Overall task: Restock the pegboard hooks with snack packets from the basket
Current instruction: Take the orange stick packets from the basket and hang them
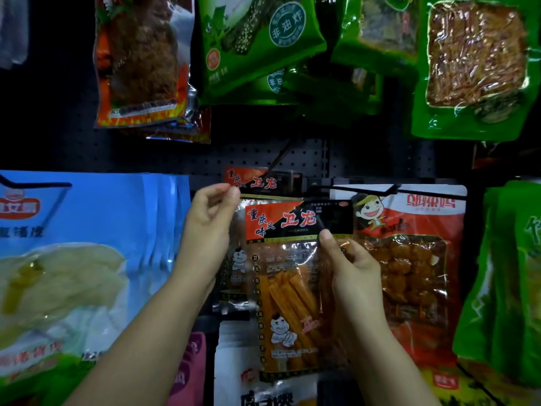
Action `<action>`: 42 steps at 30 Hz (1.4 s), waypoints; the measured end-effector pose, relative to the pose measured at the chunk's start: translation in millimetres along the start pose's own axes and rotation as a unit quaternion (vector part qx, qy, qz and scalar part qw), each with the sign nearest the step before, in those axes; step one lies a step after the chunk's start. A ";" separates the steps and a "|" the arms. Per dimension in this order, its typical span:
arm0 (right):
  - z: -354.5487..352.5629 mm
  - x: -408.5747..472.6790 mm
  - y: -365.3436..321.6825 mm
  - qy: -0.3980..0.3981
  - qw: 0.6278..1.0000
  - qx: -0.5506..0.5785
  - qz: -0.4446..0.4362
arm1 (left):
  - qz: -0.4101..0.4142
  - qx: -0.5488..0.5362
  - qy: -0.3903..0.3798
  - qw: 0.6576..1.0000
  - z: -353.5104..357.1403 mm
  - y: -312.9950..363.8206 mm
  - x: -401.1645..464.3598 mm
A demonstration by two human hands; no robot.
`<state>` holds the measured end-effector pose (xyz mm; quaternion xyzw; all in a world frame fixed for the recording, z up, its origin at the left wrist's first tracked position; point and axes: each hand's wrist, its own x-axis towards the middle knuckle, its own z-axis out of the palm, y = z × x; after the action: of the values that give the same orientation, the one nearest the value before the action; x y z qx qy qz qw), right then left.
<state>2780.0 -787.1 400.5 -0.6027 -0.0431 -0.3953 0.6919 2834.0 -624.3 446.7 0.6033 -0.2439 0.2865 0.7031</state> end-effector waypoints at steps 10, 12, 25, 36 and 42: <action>15.2 -29.5 -40.0 -0.025 0.996 0.063 -0.049 | 0.061 -0.044 -0.110 0.991 -7.5 59.1 -35.5; 10.7 -34.2 -52.5 -0.042 0.995 0.055 -0.072 | 0.072 -0.042 -0.079 0.993 -4.5 67.3 -36.8; 8.9 -23.4 -112.3 -0.064 0.989 0.048 -0.127 | 0.121 -0.028 -0.064 0.990 3.3 119.5 -24.0; 14.7 -10.0 -97.8 -0.046 0.996 0.034 -0.073 | 0.045 0.005 -0.062 0.997 5.0 106.5 -10.6; 20.6 -2.5 -76.7 -0.043 0.999 0.003 -0.028 | 0.025 0.014 -0.059 0.998 3.7 79.3 0.0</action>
<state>2740.9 -765.0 466.1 -0.6157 -0.0914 -0.3882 0.6796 2778.7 -619.3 503.4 0.6228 -0.2960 0.2717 0.6713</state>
